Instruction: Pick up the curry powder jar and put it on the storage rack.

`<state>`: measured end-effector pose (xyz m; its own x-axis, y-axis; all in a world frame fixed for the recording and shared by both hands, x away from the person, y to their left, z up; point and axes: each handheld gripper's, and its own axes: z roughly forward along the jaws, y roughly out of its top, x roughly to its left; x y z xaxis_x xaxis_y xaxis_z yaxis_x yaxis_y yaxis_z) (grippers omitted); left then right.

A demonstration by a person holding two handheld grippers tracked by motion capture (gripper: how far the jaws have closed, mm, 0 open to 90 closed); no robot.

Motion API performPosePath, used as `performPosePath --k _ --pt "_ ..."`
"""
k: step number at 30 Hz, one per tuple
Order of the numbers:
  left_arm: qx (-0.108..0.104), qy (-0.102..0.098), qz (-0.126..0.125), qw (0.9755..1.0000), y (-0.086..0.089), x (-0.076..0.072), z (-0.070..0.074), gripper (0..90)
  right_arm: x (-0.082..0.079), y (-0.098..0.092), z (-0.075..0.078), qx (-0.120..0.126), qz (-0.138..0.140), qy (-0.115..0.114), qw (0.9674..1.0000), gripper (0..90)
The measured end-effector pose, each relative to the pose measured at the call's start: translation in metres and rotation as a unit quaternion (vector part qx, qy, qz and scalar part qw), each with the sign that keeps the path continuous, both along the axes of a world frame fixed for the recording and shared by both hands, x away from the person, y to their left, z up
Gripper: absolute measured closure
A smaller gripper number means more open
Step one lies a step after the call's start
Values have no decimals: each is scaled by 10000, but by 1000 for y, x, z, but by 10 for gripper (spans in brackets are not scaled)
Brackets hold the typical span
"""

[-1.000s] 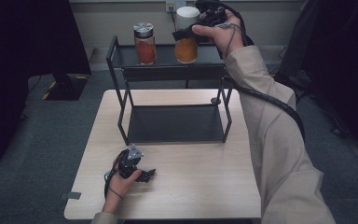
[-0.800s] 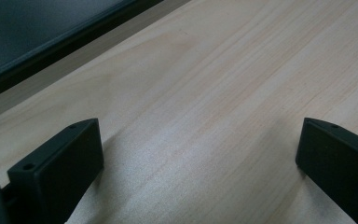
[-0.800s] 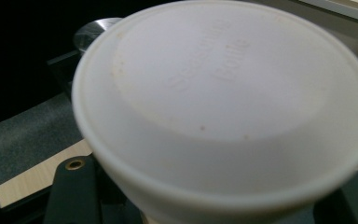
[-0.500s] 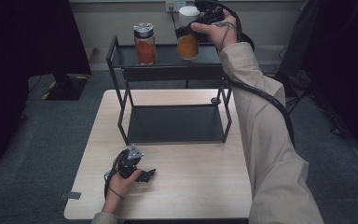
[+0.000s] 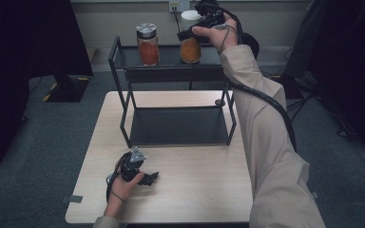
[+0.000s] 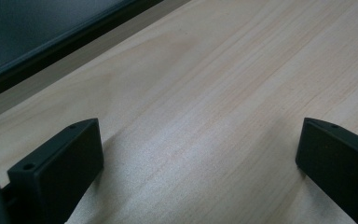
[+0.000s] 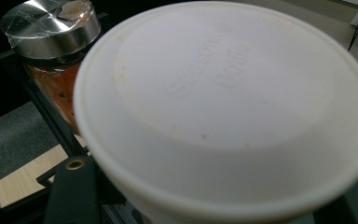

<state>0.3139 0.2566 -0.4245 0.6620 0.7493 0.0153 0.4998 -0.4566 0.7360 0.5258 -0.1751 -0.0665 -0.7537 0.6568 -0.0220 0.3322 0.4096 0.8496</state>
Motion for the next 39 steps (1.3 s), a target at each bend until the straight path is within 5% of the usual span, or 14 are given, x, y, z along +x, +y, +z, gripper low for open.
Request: performPosePath --k 11,18,25,39 --pt "3 -1 -1 10000 0 0 0 0 -3 -5 -5 92 -33 -67 9999 333" --pt "1 -1 0 10000 0 0 0 0 -10 -2 -3 31 -183 -8 9998 105" --pt "-8 -2 6 10000 0 0 0 0 -22 -7 -8 74 -384 -31 9992 1" --pt "-8 -1 6 10000 0 0 0 0 -45 -16 -14 25 -275 -42 9996 10"
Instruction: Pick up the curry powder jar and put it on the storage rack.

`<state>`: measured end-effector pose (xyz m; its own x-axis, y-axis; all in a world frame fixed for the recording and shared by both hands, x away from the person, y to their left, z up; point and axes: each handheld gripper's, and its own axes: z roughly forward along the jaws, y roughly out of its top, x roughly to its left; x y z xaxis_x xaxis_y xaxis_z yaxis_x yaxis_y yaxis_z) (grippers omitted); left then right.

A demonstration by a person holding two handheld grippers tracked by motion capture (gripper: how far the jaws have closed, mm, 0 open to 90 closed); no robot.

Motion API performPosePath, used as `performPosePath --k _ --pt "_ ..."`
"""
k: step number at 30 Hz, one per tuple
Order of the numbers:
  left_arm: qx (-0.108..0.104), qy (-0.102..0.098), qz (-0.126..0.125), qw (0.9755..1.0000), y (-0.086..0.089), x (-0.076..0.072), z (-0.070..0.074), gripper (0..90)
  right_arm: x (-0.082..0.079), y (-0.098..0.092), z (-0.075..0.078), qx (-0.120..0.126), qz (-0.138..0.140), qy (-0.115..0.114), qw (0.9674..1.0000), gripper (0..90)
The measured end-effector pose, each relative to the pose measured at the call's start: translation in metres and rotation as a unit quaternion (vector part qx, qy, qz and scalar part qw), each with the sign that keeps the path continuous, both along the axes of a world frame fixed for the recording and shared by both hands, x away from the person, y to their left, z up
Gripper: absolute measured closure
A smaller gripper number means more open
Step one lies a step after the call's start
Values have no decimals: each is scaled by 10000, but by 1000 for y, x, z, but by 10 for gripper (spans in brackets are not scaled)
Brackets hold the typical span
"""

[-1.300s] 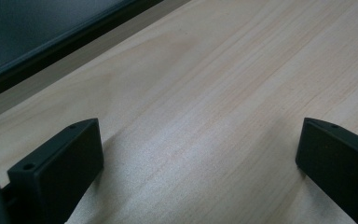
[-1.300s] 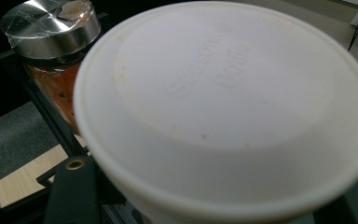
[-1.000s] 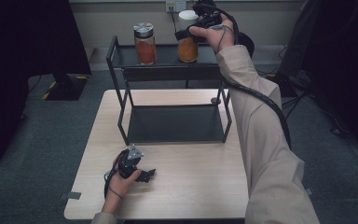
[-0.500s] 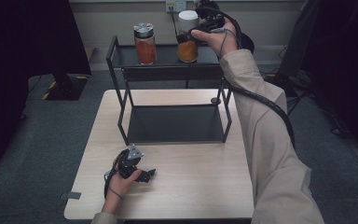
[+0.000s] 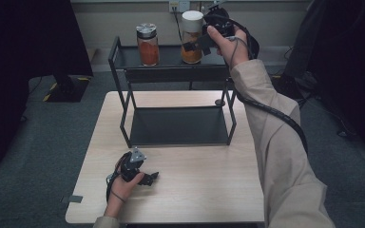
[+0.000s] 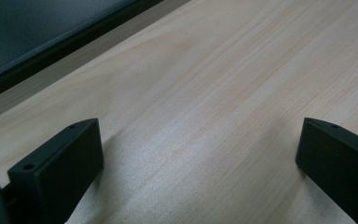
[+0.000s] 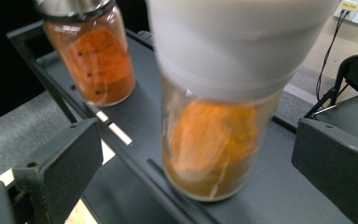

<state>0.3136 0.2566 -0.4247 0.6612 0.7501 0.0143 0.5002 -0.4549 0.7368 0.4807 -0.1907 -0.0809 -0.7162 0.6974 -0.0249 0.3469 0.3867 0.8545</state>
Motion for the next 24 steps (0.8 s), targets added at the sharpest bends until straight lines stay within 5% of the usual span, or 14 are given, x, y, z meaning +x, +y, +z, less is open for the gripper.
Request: performPosePath --k 24 --pt "6 -3 7 10000 0 0 0 0 -35 -11 -25 90 28 -107 9999 16"
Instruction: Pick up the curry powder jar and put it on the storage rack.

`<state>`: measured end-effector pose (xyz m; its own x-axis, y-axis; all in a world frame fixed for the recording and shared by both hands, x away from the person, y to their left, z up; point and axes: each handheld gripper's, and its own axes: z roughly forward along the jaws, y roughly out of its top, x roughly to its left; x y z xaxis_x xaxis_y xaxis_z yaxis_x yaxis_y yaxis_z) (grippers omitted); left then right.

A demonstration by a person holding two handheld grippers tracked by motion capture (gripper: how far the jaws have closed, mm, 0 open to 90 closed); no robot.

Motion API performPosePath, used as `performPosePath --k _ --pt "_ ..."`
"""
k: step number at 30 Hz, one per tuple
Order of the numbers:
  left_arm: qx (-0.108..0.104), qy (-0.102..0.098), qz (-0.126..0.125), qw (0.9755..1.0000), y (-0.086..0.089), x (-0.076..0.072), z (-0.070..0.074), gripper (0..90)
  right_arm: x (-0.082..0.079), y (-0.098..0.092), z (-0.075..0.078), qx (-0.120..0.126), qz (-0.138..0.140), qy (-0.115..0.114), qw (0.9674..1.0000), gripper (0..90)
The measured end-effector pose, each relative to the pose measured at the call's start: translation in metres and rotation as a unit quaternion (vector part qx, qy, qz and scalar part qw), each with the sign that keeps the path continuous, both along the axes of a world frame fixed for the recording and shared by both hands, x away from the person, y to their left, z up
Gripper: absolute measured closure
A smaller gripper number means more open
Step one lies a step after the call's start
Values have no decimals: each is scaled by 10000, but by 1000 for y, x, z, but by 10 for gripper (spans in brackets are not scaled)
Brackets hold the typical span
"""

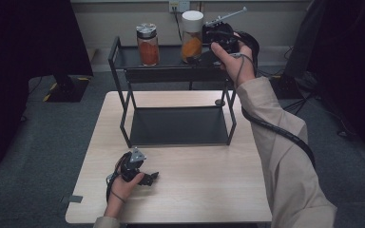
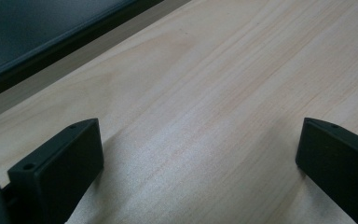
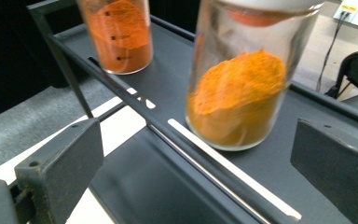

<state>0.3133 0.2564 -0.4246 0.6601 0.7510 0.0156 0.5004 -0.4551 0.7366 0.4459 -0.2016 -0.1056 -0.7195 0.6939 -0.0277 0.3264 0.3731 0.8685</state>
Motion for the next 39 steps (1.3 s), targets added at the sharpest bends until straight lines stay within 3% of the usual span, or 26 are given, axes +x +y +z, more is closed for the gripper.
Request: performPosePath --k 22,39 --pt "-2 -1 3 10000 0 0 0 0 -33 -21 -38 237 308 55 9992 20" --pt "-5 -1 11 10000 0 0 0 0 -44 -23 -80 446 654 208 9966 22"
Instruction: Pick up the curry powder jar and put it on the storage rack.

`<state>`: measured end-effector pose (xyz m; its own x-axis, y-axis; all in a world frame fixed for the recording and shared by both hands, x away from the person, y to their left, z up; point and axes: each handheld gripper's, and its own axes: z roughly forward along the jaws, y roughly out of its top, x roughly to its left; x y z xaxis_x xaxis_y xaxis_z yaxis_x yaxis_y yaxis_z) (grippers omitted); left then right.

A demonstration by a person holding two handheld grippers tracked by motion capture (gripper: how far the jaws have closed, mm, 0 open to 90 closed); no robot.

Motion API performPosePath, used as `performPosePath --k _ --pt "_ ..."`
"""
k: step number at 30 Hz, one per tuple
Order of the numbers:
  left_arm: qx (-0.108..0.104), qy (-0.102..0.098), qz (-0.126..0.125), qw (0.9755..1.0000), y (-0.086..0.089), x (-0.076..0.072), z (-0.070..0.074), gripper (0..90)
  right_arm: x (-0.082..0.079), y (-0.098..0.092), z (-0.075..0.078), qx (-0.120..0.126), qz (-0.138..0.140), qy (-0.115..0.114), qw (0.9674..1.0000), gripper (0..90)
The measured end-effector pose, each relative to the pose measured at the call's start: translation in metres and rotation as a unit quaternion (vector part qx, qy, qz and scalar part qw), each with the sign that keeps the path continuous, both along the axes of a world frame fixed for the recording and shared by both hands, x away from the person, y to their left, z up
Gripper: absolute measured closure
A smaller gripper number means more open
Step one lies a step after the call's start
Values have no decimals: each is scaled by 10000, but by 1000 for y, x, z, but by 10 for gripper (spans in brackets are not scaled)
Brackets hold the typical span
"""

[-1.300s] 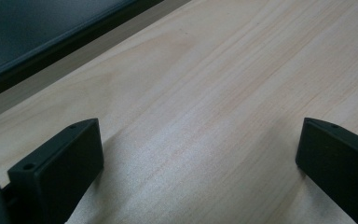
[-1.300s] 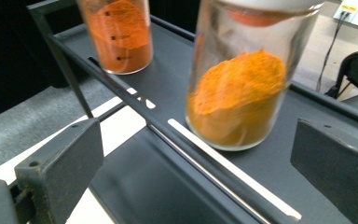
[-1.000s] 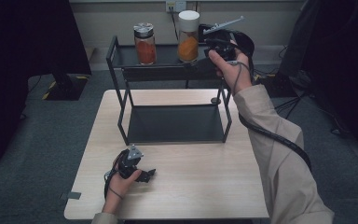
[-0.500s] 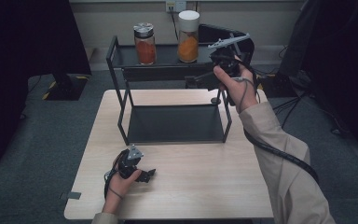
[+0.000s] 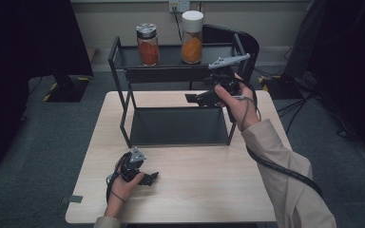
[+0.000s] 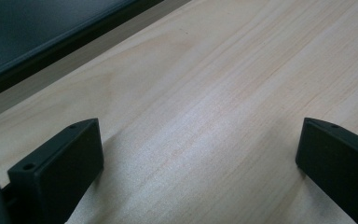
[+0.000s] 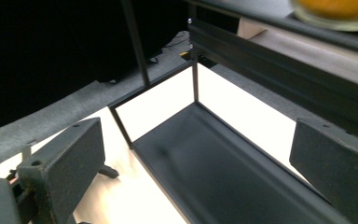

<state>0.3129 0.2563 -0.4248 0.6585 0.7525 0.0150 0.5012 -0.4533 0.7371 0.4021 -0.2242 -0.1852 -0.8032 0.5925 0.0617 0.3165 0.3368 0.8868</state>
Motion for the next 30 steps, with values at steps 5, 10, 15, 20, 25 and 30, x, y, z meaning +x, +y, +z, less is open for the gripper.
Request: performPosePath --k 5,10,15,20,25,30 --pt "-3 -5 2 10000 0 0 0 0 0 2 -12 33 106 44 9999 22" --pt "-2 -5 0 10000 0 0 0 0 0 2 -27 96 187 132 9997 20" --pt "-1 -4 3 10000 0 0 0 0 1 2 -39 114 210 205 9995 20" --pt "0 -6 3 10000 0 0 0 0 -1 2 -48 87 223 224 9995 20" --pt "-1 -6 2 10000 0 0 0 0 -3 6 -56 -68 312 188 9993 20" --pt "-9 -1 6 10000 0 0 0 0 -4 9 -69 -159 397 215 9989 21"
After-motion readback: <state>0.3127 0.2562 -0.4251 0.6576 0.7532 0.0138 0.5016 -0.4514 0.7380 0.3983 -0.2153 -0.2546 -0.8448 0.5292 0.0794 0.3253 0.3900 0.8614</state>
